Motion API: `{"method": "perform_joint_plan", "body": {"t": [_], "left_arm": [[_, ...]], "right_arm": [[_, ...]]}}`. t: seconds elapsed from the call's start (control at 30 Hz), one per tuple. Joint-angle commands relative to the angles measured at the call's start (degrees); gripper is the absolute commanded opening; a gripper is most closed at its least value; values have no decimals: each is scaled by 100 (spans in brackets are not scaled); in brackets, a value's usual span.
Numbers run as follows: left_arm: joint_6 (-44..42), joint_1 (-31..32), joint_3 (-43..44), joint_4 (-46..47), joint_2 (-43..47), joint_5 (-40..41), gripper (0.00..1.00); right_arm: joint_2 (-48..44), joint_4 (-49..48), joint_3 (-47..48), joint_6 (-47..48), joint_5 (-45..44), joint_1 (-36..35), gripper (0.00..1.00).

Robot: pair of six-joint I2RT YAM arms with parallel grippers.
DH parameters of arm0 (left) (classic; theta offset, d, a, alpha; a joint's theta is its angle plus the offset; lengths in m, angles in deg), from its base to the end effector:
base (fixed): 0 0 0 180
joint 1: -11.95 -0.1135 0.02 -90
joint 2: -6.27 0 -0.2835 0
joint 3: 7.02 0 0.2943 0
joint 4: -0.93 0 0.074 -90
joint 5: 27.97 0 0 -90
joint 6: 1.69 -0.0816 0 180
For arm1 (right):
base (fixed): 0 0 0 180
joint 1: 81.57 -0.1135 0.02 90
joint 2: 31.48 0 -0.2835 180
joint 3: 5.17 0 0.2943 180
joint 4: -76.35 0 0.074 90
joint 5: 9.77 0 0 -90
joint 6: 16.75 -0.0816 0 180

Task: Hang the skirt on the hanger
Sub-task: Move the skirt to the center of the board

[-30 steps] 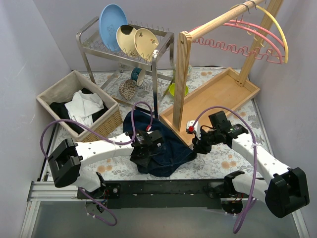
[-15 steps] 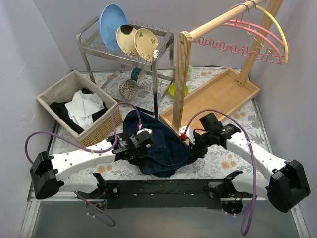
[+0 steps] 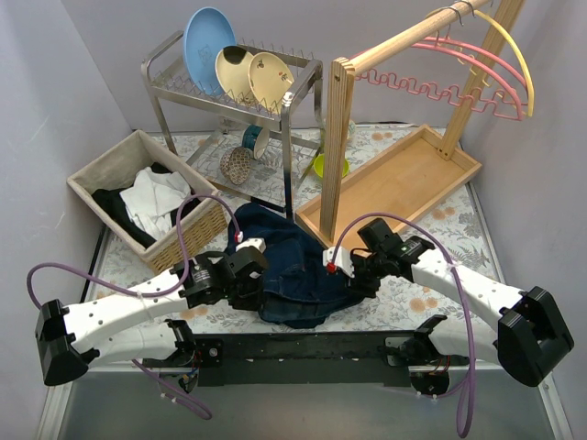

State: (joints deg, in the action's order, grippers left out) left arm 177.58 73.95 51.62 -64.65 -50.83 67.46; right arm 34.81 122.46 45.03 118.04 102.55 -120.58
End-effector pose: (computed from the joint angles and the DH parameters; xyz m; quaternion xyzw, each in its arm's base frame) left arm 0.1139 -0.1978 0.2199 -0.2398 0.9434 -0.2059 0.1004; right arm 0.1814 0.1868 0.1593 -0.6706 0.6778 0.1758 0.2449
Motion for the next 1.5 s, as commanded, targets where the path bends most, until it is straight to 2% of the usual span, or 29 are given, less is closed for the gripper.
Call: {"method": "perform_joint_plan", "body": {"t": [0.0,0.13,0.27,0.37,0.4,0.43,0.5,0.6,0.63,0.77,0.87,0.9,1.1,1.2,1.27,1.33,1.4,1.47], "left_arm": [[362,-12,-222,47,225,-121,0],[415,-21,-240,3,313,-95,0],[415,-39,-170,-5,366,-77,0],[406,-39,-126,-32,393,-69,0],[407,-39,-39,-58,436,-51,0],[407,-39,23,-128,471,36,0],[363,-39,425,-268,603,194,0],[152,-39,1050,-628,814,624,0],[73,-39,1531,-664,980,695,0],[-654,-39,2650,-428,1324,1065,0],[-1191,-39,3274,195,1509,847,0],[-1532,-39,3397,519,1526,532,0],[-2247,-39,4408,1092,1527,-402,0],[-2283,-39,4576,1137,1614,-368,0],[-2169,-39,4463,1120,1711,-219,0],[-1994,-39,4060,1032,1877,105,0],[-1512,-39,3673,866,2001,352,0],[-846,-39,2891,734,2168,668,0]], "right_arm": [[-89,10,-82,266,-106,-63,59],[-168,46,-205,363,-193,-63,64],[-177,-156,-301,267,-369,-63,62],[-168,-174,-197,144,-396,-63,36],[-212,-131,-31,109,-370,-63,9],[-247,-61,75,74,-361,-63,2],[-500,247,417,-49,-369,-63,1],[-1009,616,1357,-163,-519,-55,1],[-1142,669,1890,-182,-545,-63,1],[-1425,906,3203,-410,-484,-63,1],[-1338,1126,4292,-577,-28,-63,1],[-1311,1162,4547,-638,217,-55,1],[-1152,1470,6605,-1060,894,120,1],[-1284,1329,6730,-1324,879,367,1],[-1468,1111,6459,-1447,721,455,1],[-1626,908,5748,-1605,379,464,1],[-1802,671,5177,-1676,203,464,1],[-1890,556,4219,-1728,272,473,1]]}}
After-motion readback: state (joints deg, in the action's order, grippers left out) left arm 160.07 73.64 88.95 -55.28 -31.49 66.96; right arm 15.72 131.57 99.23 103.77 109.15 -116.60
